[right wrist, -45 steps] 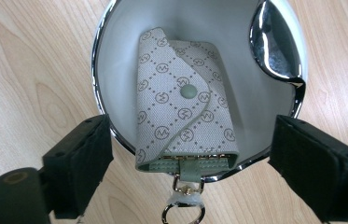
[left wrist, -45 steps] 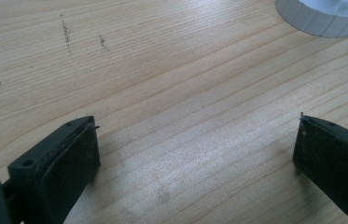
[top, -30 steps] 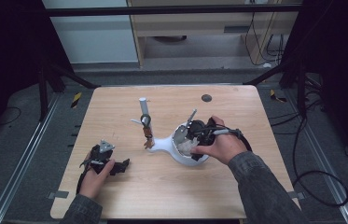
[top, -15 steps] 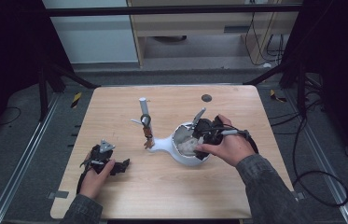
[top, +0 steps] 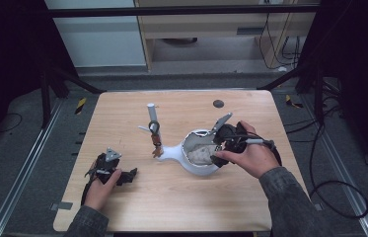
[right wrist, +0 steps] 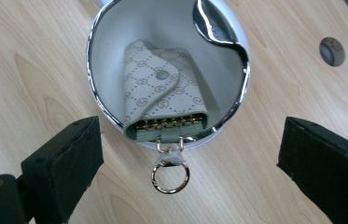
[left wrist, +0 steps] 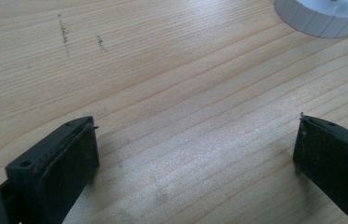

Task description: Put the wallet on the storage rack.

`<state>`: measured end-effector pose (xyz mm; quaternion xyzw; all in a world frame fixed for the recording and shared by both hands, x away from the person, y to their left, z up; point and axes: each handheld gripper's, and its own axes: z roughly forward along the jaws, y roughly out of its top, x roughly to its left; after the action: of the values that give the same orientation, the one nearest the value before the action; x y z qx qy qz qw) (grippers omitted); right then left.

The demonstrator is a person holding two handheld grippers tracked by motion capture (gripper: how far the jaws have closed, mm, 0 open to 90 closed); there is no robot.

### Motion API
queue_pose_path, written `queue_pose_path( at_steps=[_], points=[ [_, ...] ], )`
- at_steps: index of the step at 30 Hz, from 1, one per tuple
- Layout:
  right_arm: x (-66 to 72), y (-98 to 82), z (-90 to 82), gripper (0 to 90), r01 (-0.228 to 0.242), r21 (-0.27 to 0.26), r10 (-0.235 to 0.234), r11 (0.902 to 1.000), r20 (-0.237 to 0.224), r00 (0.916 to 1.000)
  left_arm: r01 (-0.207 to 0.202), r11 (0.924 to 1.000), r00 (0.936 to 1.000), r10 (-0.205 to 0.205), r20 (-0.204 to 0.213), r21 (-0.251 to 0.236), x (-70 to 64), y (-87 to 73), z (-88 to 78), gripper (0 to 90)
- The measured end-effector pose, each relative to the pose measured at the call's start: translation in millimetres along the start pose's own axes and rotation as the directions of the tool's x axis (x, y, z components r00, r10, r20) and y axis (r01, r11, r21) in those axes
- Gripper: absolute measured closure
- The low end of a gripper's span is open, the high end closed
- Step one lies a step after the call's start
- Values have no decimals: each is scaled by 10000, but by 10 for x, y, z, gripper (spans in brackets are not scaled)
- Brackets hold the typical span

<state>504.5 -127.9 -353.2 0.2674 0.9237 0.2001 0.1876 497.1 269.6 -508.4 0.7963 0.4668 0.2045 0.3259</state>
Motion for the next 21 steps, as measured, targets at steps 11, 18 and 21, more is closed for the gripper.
queue_pose_path(
  at_steps=[11, 18, 21],
  points=[
    [-133, -211, -86, 58, -846, -805, 880, 9932, 391, 9954, 1, 10000, 10000, -1, -7, 2, -1, 0, 0, 0],
    [-219, -404, -123, 57, -1549, -1539, 1686, 9759, 806, 9824, 10, 10000, 10000, -10, -23, -3, -3, 0, 0, 0],
    [-264, -506, -137, 56, -1858, -1731, 2030, 9672, 871, 9753, 12, 10000, 10000, -12, -31, -2, -5, 0, 1, 0]
  ],
)
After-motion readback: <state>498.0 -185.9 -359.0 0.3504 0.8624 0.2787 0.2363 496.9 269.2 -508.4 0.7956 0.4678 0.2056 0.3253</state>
